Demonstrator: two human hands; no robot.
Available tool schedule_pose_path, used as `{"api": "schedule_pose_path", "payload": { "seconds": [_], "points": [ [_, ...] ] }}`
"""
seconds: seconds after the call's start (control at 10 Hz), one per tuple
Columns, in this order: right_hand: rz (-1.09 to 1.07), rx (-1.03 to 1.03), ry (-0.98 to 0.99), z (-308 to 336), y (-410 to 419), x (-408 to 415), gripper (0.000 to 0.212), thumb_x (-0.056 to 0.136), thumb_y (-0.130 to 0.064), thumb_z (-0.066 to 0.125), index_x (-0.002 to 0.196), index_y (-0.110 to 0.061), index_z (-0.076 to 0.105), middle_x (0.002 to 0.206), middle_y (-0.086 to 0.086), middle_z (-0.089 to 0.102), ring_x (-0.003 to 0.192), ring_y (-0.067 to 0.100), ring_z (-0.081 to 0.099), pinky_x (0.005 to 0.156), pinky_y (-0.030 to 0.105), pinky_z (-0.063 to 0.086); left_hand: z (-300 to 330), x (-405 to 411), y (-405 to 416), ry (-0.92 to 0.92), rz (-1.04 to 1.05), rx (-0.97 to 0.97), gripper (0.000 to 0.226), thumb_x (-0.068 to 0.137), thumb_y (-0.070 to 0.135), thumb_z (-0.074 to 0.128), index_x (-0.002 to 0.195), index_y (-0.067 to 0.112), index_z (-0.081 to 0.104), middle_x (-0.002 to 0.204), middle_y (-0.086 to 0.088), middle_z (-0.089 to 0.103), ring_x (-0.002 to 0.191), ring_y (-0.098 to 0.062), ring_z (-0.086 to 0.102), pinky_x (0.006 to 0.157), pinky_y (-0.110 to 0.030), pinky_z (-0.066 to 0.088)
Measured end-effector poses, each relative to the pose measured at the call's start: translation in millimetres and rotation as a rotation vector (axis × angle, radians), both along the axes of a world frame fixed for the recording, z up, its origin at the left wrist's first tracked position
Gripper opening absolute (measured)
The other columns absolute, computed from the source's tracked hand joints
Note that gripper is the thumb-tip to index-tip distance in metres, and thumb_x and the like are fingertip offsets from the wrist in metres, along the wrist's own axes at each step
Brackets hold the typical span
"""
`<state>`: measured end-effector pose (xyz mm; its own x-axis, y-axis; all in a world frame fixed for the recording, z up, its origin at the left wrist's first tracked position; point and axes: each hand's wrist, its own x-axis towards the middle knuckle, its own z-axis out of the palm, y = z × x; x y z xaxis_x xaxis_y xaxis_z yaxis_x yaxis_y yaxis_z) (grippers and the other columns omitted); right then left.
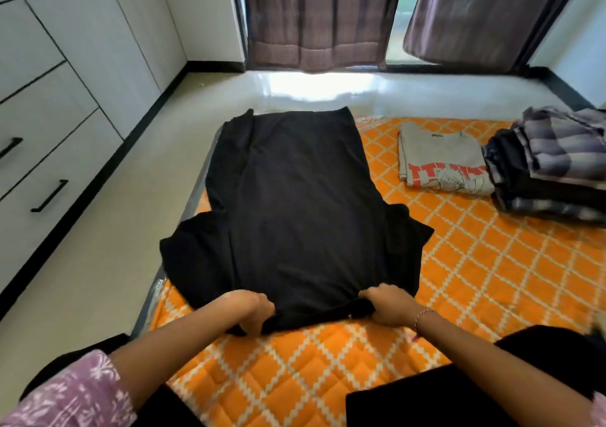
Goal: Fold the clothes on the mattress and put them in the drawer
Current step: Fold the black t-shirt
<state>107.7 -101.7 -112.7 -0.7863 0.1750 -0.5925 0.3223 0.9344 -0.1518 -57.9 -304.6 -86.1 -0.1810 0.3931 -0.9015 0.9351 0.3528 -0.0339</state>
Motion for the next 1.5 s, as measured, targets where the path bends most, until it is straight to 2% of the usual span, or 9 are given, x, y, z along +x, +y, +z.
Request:
{"api": "schedule_pose_path", "payload": {
  "seconds": [0.1,0.2,0.4,0.6,0.8,1.0,1.2,1.3,1.5],
  "points": [
    [-0.087,-0.329,-0.254,5.0,1.8,11.4,0.023,0.084,-0.026,0.066,0.105,-0.023,0.057,0.102,0.005,0.067,0.084,0.021,0.065,0.061,0.023,0.05,6.2,8.9,12.9,-0.147,0.166,-0.343,0.035,0.09,0.027,0.062,0.112,0.0,0.059,0.107,-0.018,0.066,0.088,-0.031,0.065,0.078,-0.035,0.053],
    [-0.424,-0.735,-0.306,28.5,40.2,14.6,0.022,0.089,-0.022,0.064,0.109,-0.016,0.058,0.08,-0.005,0.067,0.068,0.007,0.065,0.053,0.016,0.048,16.5,6.4,37.4,-0.354,0.46,-0.1,0.029,0.09,0.045,0.059,0.088,0.016,0.056,0.075,-0.004,0.068,0.08,-0.026,0.07,0.061,-0.026,0.055],
    [-1.387,-0.064,0.487,8.9,121.5,23.6,0.048,0.094,-0.037,0.053,0.124,0.001,0.052,0.113,0.02,0.062,0.103,0.038,0.058,0.08,0.041,0.047,-24.0,54.7,110.1,0.139,0.256,0.936,0.062,0.093,0.059,0.037,0.144,0.023,0.033,0.15,-0.004,0.035,0.14,-0.019,0.028,0.112,-0.036,0.023],
    [-1.676,-0.688,0.43,-12.0,138.0,12.7,0.035,0.09,-0.015,0.064,0.114,0.009,0.058,0.1,0.018,0.06,0.072,0.029,0.057,0.063,0.036,0.045,-76.3,87.8,121.9,0.288,0.212,0.821,0.089,0.082,0.078,0.006,0.152,0.024,-0.007,0.159,-0.009,-0.014,0.147,-0.022,-0.013,0.116,-0.048,-0.007],
    [-2.123,-0.68,0.917,-22.2,145.3,59.0,0.026,0.098,-0.023,0.05,0.11,-0.001,0.058,0.107,0.014,0.058,0.098,0.028,0.057,0.082,0.035,0.047,-73.3,92.3,118.6,0.341,0.146,0.908,0.096,0.078,0.08,0.004,0.152,0.02,0.011,0.159,-0.016,0.006,0.147,-0.028,0.008,0.115,-0.053,0.01],
    [-2.128,-1.081,0.807,-14.4,142.0,83.2,0.011,0.095,-0.014,0.056,0.099,-0.005,0.059,0.103,0.01,0.061,0.089,0.024,0.06,0.068,0.035,0.057,-71.1,122.9,114.5,0.169,-0.103,0.969,0.087,0.079,0.077,0.03,0.14,0.017,0.047,0.145,-0.016,0.043,0.132,-0.028,0.045,0.101,-0.054,0.041],
    [-2.077,-0.247,0.755,-25.3,151.7,107.0,0.022,0.094,-0.004,0.047,0.114,-0.001,0.055,0.118,0.018,0.059,0.106,0.038,0.058,0.08,0.046,0.049,-76.0,128.2,112.6,0.161,-0.152,0.934,0.087,0.081,0.078,0.028,0.14,0.017,0.048,0.145,-0.014,0.044,0.133,-0.027,0.045,0.102,-0.054,0.039],
    [-1.56,0.094,0.722,-22.7,153.6,97.4,0.032,0.097,-0.023,0.048,0.125,-0.007,0.05,0.119,0.016,0.06,0.108,0.036,0.057,0.084,0.042,0.047,-72.7,128.4,114.4,0.155,-0.129,0.926,0.084,0.083,0.076,0.023,0.142,0.02,0.045,0.148,-0.014,0.04,0.136,-0.027,0.039,0.106,-0.055,0.033],
    [-0.935,0.042,0.566,-22.5,164.9,44.7,0.058,0.093,-0.05,0.05,0.132,-0.008,0.043,0.096,0.012,0.062,0.091,0.033,0.061,0.064,0.035,0.043,-73.0,116.7,146.3,0.125,-0.145,0.942,0.062,0.095,0.058,0.024,0.15,0.03,0.022,0.16,-0.006,0.009,0.148,-0.02,0.001,0.116,-0.047,-0.005]
  ]
}}
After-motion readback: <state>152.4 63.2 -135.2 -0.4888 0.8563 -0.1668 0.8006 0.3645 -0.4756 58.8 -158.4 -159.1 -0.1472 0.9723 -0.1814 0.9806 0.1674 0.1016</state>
